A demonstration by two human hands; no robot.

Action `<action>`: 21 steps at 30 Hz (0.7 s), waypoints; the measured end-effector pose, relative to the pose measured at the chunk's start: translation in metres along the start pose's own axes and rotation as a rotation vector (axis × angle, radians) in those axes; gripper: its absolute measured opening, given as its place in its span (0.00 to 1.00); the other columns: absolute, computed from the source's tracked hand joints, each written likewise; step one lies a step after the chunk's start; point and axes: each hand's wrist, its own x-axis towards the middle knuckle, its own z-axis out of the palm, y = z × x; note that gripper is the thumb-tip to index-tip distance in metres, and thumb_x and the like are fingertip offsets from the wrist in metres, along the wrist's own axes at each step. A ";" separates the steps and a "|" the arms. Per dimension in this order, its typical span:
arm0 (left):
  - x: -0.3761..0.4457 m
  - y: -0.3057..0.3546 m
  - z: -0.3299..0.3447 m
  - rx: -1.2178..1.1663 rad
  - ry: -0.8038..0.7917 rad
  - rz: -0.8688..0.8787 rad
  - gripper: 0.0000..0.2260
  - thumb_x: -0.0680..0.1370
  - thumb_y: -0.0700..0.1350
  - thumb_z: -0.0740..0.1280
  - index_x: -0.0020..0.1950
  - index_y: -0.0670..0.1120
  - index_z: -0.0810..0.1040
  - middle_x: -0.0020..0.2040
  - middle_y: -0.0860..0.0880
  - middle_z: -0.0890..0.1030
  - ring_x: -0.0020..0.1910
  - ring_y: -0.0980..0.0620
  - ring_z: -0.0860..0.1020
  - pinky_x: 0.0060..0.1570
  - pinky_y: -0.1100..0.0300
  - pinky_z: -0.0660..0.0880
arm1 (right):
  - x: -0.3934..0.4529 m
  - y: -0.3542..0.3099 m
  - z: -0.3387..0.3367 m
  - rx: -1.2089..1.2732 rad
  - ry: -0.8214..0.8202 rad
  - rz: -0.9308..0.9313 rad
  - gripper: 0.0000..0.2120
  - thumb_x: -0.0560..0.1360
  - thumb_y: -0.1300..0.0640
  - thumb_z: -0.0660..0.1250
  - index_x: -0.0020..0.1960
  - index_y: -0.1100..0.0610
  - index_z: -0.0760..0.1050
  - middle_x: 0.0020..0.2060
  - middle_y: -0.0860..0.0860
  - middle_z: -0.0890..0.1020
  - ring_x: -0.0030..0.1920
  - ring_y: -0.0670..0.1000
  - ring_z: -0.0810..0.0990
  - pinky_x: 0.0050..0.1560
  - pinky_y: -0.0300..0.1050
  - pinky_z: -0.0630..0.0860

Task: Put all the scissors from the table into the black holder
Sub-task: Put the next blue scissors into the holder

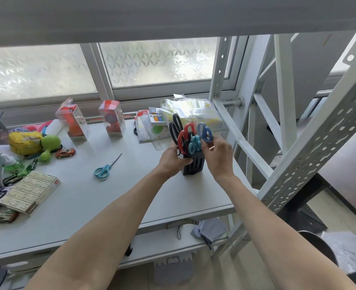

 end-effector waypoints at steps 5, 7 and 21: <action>-0.001 -0.001 -0.001 0.010 -0.001 0.008 0.22 0.70 0.41 0.74 0.63 0.46 0.76 0.59 0.48 0.80 0.57 0.41 0.79 0.57 0.43 0.78 | -0.010 0.003 0.003 0.013 -0.038 0.052 0.14 0.79 0.48 0.65 0.54 0.59 0.79 0.45 0.54 0.80 0.43 0.53 0.79 0.44 0.49 0.77; -0.002 0.000 -0.002 0.007 -0.004 0.015 0.23 0.70 0.41 0.74 0.63 0.46 0.75 0.59 0.48 0.79 0.58 0.42 0.79 0.56 0.44 0.79 | -0.010 0.000 0.002 0.051 -0.036 0.075 0.20 0.80 0.43 0.59 0.65 0.54 0.75 0.51 0.51 0.80 0.45 0.50 0.79 0.45 0.45 0.77; -0.012 -0.003 -0.014 0.031 -0.024 0.013 0.30 0.72 0.42 0.74 0.72 0.47 0.68 0.69 0.47 0.73 0.62 0.43 0.76 0.52 0.48 0.81 | 0.001 -0.014 0.006 0.021 0.049 0.189 0.20 0.79 0.42 0.59 0.60 0.56 0.78 0.52 0.55 0.78 0.49 0.55 0.80 0.54 0.53 0.75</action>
